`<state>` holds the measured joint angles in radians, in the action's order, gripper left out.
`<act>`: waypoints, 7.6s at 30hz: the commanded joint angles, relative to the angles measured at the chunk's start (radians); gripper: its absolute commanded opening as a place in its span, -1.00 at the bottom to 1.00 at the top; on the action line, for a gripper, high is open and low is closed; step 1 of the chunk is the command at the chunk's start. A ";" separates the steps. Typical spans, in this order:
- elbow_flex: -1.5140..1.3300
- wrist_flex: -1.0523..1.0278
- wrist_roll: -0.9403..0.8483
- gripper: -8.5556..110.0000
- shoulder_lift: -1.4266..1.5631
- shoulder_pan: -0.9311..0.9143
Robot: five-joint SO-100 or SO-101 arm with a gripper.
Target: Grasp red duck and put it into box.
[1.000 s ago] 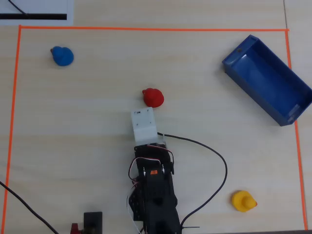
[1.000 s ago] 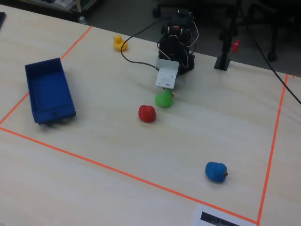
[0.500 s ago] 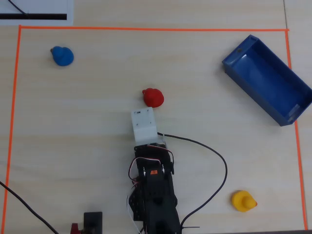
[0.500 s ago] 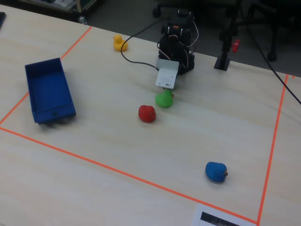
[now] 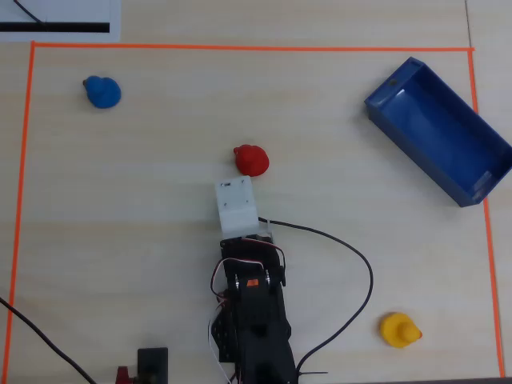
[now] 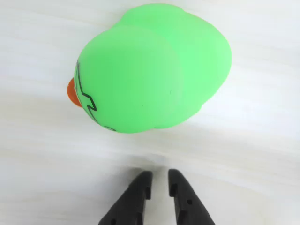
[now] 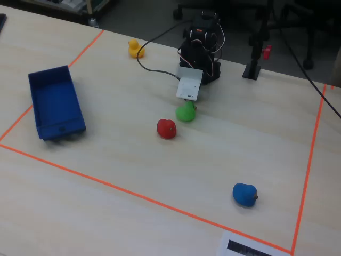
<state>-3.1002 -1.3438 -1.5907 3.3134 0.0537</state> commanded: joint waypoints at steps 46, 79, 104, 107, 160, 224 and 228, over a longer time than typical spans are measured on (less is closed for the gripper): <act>0.324 -0.046 -0.006 -0.85 -0.252 -0.077; 0.999 0.505 0.034 -0.45 -1.272 -0.035; 0.920 0.690 -0.095 -0.42 -1.503 -0.158; 0.890 0.690 -0.100 -0.42 -1.488 -0.161; 1.796 0.402 0.015 -0.85 -1.747 -0.433; 2.612 0.531 0.227 -0.52 -2.364 -0.900; 2.546 0.360 0.264 -0.73 -2.201 -0.850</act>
<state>-0.5568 -0.9112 -1.3484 0.9235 -0.8452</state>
